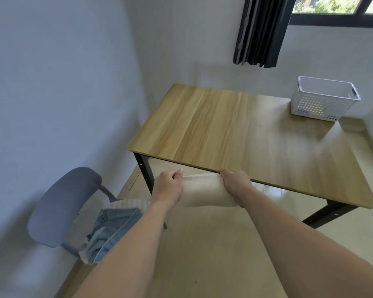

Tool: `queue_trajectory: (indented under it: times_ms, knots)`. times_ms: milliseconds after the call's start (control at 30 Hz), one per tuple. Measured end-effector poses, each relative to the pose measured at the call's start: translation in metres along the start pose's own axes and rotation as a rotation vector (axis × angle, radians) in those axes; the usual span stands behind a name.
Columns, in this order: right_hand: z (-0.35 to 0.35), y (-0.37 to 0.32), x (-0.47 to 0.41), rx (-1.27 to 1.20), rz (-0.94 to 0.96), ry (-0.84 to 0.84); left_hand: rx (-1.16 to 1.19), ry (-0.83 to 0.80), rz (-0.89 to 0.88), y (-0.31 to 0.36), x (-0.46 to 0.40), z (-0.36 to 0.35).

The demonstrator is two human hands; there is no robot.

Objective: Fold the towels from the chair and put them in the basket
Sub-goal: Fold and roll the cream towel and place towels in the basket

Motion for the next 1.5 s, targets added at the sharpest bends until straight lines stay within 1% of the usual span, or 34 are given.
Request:
queue_trajectory:
  times_ms: [133,233,400,467,533,700,800,867,1000,1100,1167,1200,1300,1500]
  knots:
    - [0.037,0.012,-0.026,-0.006,-0.019,-0.002,-0.034,0.020,-0.034,0.029,-0.008,-0.038]
    - [0.071,0.025,-0.050,-0.027,-0.037,0.035,-0.062,-0.046,-0.082,0.051,-0.021,-0.075]
    - [0.157,0.052,-0.090,0.018,-0.046,0.117,-0.026,-0.119,-0.105,0.098,-0.030,-0.160]
    - [0.191,0.062,-0.111,0.029,-0.037,0.122,-0.039,-0.118,-0.117,0.122,-0.032,-0.194]
    - [0.221,0.070,-0.133,0.020,-0.014,0.111,-0.032,-0.082,-0.127,0.144,-0.034,-0.224]
    - [0.289,0.083,-0.170,0.033,0.017,0.010,-0.015,0.020,-0.079,0.187,-0.023,-0.285]
    - [0.318,0.092,-0.184,-0.001,-0.015,-0.077,-0.020,0.055,-0.045,0.207,-0.020,-0.313]
    - [0.331,0.092,-0.196,-0.023,0.004,-0.128,-0.028,0.076,-0.035,0.217,-0.028,-0.326]
    - [0.359,0.102,-0.220,-0.093,0.011,-0.227,-0.032,0.077,-0.024,0.233,-0.047,-0.358]
    - [0.399,0.116,-0.238,-0.163,-0.046,-0.329,-0.014,0.080,0.014,0.252,-0.055,-0.397]
    - [0.427,0.124,-0.257,-0.169,-0.050,-0.391,0.002,0.068,0.026,0.268,-0.059,-0.425]
    - [0.440,0.127,-0.269,-0.163,-0.032,-0.396,0.020,0.064,0.027,0.279,-0.061,-0.439]
    - [0.480,0.130,-0.309,-0.149,0.035,-0.332,0.080,0.078,0.036,0.310,-0.065,-0.477]
    - [0.549,0.127,-0.363,-0.073,0.102,-0.307,0.128,0.011,0.056,0.355,-0.066,-0.535]
Point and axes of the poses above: each hand's wrist, its own x-axis away from the middle knuckle, its own z-axis out of the back of the hand, y = z × x, the point moved 3 cm from there along -x, towards the middle knuckle, and after that the axes turned 7 degrees about x, right-handed, at the moved point
